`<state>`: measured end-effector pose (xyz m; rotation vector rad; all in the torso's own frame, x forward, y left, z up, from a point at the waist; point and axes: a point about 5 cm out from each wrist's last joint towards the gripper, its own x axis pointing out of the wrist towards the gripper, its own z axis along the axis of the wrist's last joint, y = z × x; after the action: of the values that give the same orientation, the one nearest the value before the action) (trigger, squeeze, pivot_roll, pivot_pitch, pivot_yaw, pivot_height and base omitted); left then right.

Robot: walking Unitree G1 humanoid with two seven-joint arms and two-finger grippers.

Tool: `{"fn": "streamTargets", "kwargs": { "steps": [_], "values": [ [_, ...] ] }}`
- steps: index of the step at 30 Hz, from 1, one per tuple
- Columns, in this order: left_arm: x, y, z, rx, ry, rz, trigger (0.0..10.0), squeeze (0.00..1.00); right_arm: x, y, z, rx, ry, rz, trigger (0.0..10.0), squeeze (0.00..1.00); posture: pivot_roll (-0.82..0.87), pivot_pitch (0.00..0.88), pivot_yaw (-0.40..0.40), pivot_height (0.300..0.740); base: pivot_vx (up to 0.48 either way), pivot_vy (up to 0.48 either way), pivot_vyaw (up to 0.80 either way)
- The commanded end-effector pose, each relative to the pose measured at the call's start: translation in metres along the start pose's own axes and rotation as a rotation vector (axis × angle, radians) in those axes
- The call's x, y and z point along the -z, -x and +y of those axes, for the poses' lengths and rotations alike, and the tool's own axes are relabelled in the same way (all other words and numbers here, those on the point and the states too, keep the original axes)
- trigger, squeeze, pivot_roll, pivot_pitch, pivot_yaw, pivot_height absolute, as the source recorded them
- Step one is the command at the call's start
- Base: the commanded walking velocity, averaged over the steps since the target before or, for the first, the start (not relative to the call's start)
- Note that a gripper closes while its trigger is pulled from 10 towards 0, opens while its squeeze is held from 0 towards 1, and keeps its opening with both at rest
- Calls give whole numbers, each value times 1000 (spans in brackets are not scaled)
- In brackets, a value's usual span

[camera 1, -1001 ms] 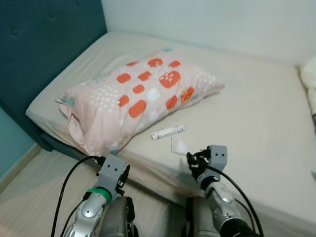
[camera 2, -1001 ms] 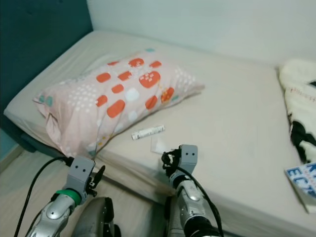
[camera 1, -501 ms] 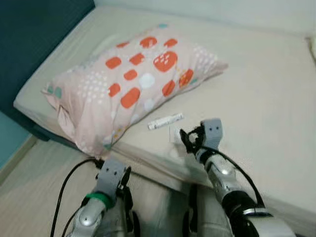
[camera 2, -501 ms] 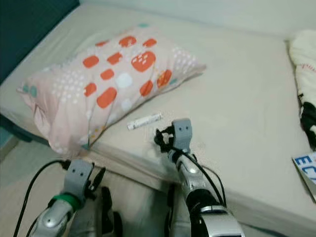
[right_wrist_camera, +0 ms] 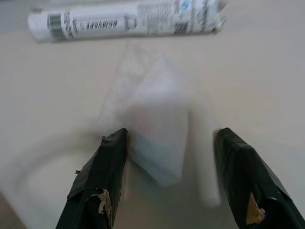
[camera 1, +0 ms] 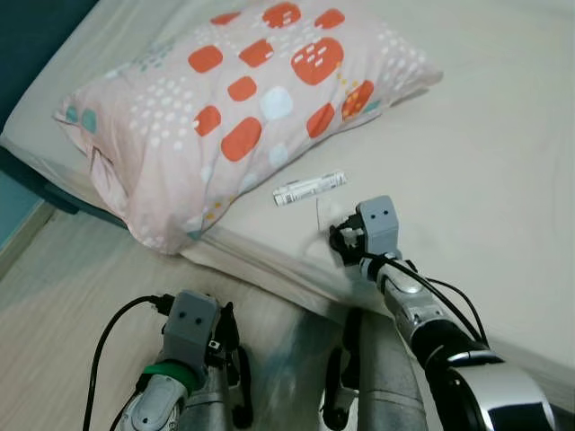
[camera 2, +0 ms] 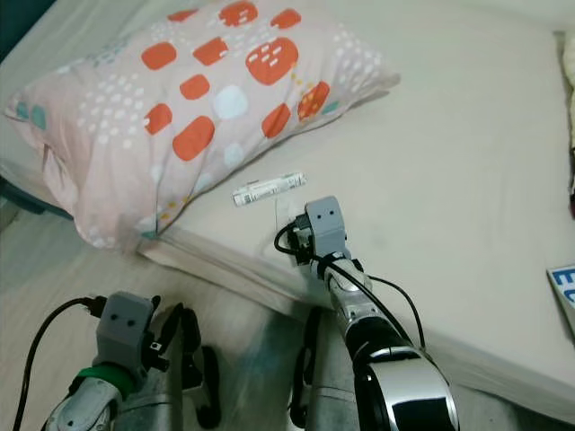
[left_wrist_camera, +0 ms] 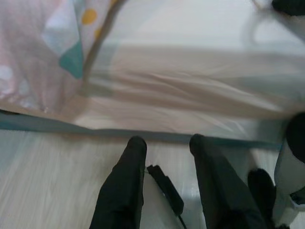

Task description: Clean up the room

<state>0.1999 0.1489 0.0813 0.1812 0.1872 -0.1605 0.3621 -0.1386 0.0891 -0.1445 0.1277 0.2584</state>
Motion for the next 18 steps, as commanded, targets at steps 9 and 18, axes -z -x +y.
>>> {"fn": "streamTargets", "kwargs": {
  "steps": [9, 18],
  "values": [
    [4, 17, 2, -8, 6, 63, 10000, 0, 5, 0, 5, -33, -15, 34, 4196, 0, 267, 438, 68, 606, 0, 0, 0],
    [0, 15, 2, -18, 10, 77, 10000, 0, -7, -4, 7, -86, 38, -17, 0, 0, 262, 416, 64, 606, 0, 0, 0]
  ]
}}
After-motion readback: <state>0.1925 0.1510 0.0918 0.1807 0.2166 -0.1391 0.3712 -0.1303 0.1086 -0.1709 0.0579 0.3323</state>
